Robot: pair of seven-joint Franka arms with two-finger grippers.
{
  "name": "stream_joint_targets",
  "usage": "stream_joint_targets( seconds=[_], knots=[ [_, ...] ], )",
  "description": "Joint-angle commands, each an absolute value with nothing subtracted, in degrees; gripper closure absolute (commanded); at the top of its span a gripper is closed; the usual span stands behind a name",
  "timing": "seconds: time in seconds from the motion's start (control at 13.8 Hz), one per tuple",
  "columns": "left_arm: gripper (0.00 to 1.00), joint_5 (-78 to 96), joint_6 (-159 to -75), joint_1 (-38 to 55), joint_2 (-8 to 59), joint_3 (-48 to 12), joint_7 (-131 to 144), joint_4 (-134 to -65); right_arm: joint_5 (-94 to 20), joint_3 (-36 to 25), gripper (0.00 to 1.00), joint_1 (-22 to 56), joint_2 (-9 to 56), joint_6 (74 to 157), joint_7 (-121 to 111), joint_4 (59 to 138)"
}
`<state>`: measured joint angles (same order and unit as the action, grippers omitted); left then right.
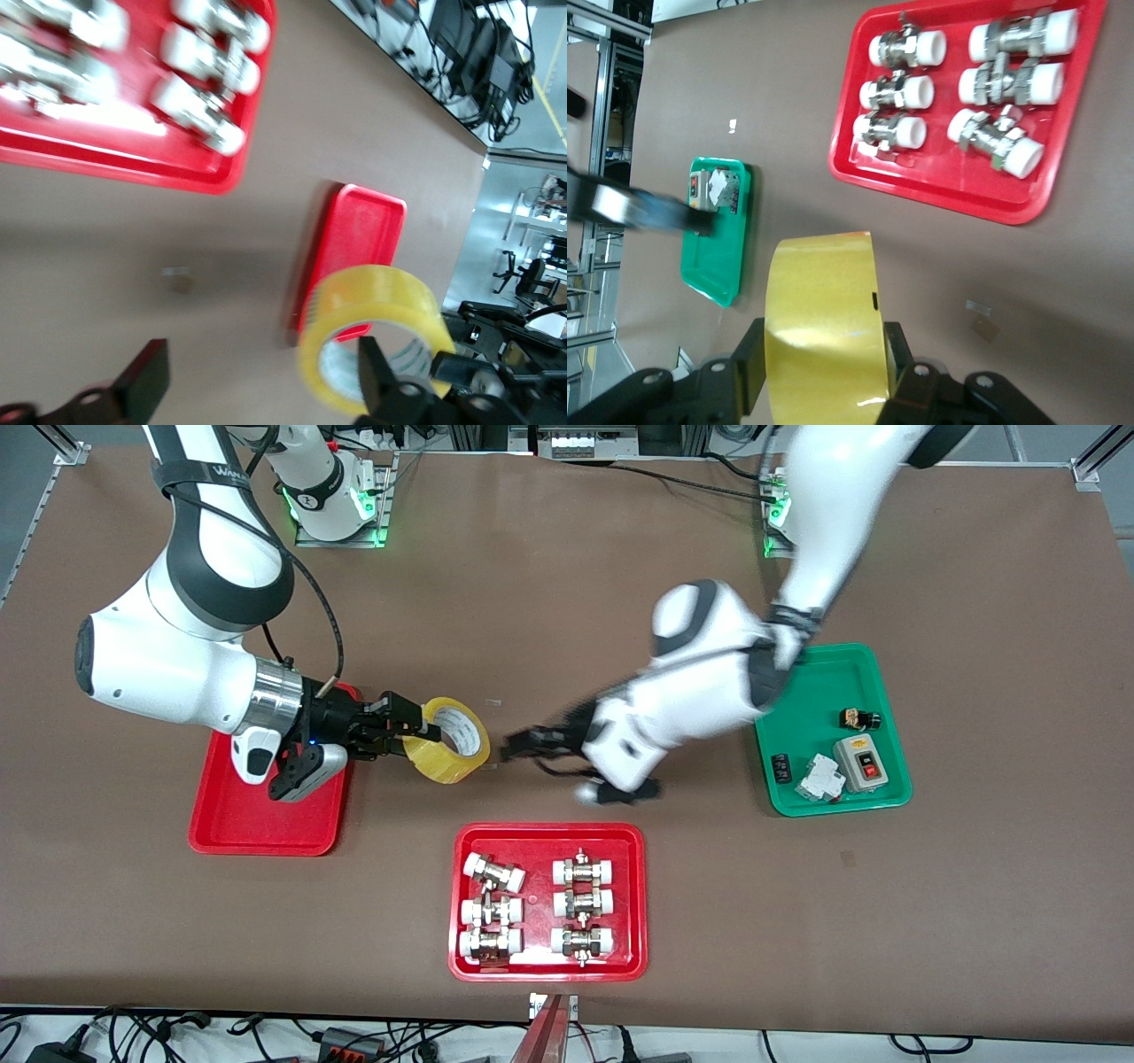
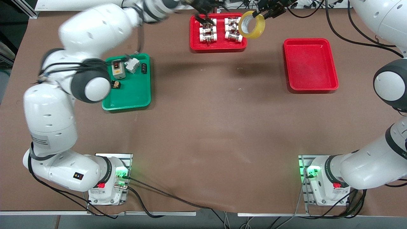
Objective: Left arm passes tape to right arm into tray
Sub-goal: 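Lower the tape into the empty red tray while the left gripper withdraws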
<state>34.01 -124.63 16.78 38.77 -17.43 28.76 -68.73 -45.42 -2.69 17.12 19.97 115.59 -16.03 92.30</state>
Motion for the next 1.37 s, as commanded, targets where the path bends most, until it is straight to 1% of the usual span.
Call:
stream_joint_targets(
  seconds=[0.0,0.07,0.22,0.29,0.51,0.58,0.65,0.8,0.87,0.94,1.01,1.08,1.16,1.23,1.3],
  knots=[
    [0.0,32.1,-114.92,10.92,34.29,-16.62,26.81,-70.49,-45.7,-2.64,1.0,10.23,20.82,108.49,-18.36,91.41],
    [0.0,26.69,-109.39,8.03,33.58,-15.65,26.72,-70.31,-45.62,-2.72,1.0,6.8,22.05,105.06,-20.98,91.58],
    [0.0,15.87,-99.45,1.96,30.77,-16.34,26.63,-69.7,-44.83,-2.72,1.0,-0.49,25.56,100.39,-28.87,91.93],
    [0.0,13.38,-93.92,0.02,29.54,-16.17,26.72,-69.78,-43.43,-2.72,1.0,-3.31,27.58,98.54,-32.66,92.02],
    [0.0,5.3,-78.97,-5.34,27.52,-15.64,26.98,-69.35,-41.23,-2.72,1.0,-9.74,33.21,95.72,-42.16,92.37],
    [0.0,3.19,-75.53,-7.62,27.25,-15.99,26.81,-69.08,-40.44,-2.72,1.0,-10.89,34.44,96.06,-45.06,92.81],
    [0.0,1.6,-73.93,-8.43,26.99,-15.82,26.72,-67.6,-40.26,-2.81,1.0,-11.59,35.67,96.24,-47.35,92.81],
    [0.0,-2.44,-73.21,-7.3,27.33,-16.08,26.63,-62.26,-37.55,-2.9,1.0,-12.3,37.08,96.68,-49.21,92.9],
    [0.0,-4.72,-73.3,-6.25,27.68,-16.34,26.63,-61.1,-36.05,-2.9,0.87,-12.39,37.52,97.46,-49.31,92.9],
    [0.0,-7.01,-73.39,-5.54,27.77,-16.35,26.63,-61.08,-34.56,-2.9,0.53,-12.31,37.79,98.34,-49.65,93.07],
    [0.0,-8.25,-73.56,-5.54,28.03,-16.09,26.54,-60.56,-33.93,-2.9,0.05,-12.13,37.88,100.26,-51.49,93.69],
    [0.0,-8.35,-74.17,-5.71,27.95,-15.91,26.37,-60.56,-33.49,-2.9,0.0,-11.78,37.79,103.24,-54.64,94.91],
    [0.0,-7.83,-74.53,-5.97,27.34,-15.65,26.19,-61.25,-31.83,-2.9,0.0,-11.08,37.62,106.66,-58.06,95.97],
    [0.0,-7.91,-74.53,-4.93,24.64,-15.3,25.41,-62.65,-28.68,-2.9,0.0,-10.12,37.1,110.01,-59.57,96.85],
    [0.0,-8.95,-76.18,-1.44,19.13,-13.12,23.83,-71.19,-25.69,-2.9,0.0,-9.32,36.22,112.39,-59.59,97.55]
  ],
)
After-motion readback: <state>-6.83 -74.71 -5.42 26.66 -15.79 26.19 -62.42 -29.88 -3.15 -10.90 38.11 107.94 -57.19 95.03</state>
